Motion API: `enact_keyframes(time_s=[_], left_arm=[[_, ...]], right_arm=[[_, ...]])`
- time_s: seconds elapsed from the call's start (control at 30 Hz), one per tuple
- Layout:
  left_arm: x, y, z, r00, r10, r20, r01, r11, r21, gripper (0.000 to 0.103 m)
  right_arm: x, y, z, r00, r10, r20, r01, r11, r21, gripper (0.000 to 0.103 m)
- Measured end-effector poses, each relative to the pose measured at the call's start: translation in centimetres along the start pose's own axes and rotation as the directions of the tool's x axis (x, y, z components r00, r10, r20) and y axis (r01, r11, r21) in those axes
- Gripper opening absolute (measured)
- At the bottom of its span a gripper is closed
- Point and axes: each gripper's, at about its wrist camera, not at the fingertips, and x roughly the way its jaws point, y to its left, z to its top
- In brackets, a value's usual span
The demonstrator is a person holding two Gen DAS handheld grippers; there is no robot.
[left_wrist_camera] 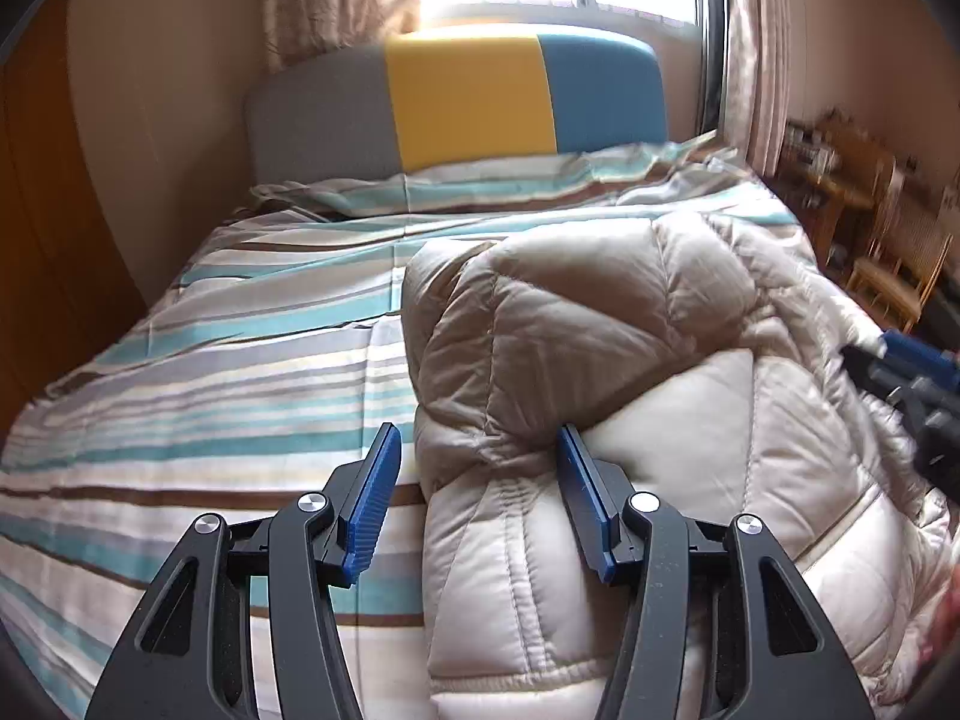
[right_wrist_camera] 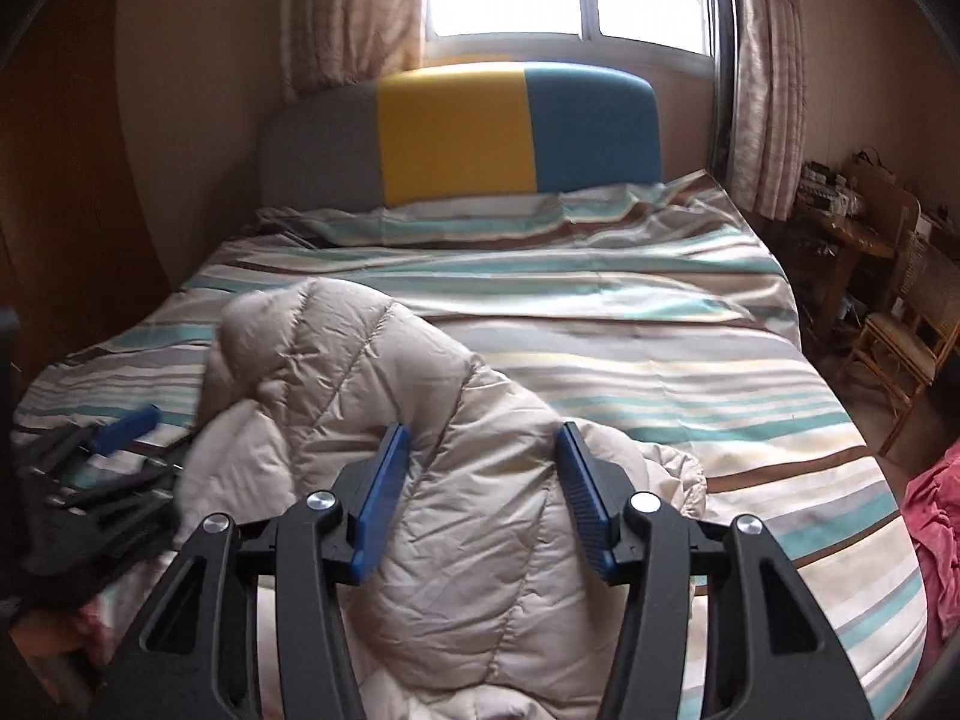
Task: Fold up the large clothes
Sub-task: 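Close both tools on the edge of the folded beige jacket bundle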
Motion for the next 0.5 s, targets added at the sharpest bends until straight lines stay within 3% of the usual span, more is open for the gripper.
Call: enact_keyframes(time_s=[0.13, 0.17, 0.23, 0.33, 0.5], left_arm=[[0.9, -1.9, 2.2, 1.0, 0.023, -0.021, -0.023, 1.0, 0.021, 0.058], [1.1, -2.4, 2.4, 0.999, 0.036, -0.018, -0.036, 0.999, 0.03, 0.063], [1.7, -3.6, 2.7, 0.996, 0.088, 0.013, -0.089, 0.994, 0.06, 0.083], [3.1, -4.9, 2.3, 0.988, 0.147, 0.038, -0.151, 0.981, 0.121, 0.086], [4.7, -5.2, 1.6, 0.985, 0.17, 0.042, -0.174, 0.979, 0.105, 0.092]], right_arm=[[2.3, -2.8, -0.9, 0.999, -0.016, -0.031, 0.018, 0.996, 0.087, 0.047], [2.7, -3.2, -1.1, 0.999, -0.022, -0.038, 0.025, 0.995, 0.092, 0.047], [3.3, -3.7, -1.5, 0.998, -0.033, -0.052, 0.038, 0.995, 0.095, 0.047], [4.3, -4.2, -1.9, 0.997, -0.036, -0.074, 0.044, 0.993, 0.106, 0.047], [5.7, -4.7, -2.7, 0.995, -0.042, -0.095, 0.052, 0.992, 0.112, 0.048]])
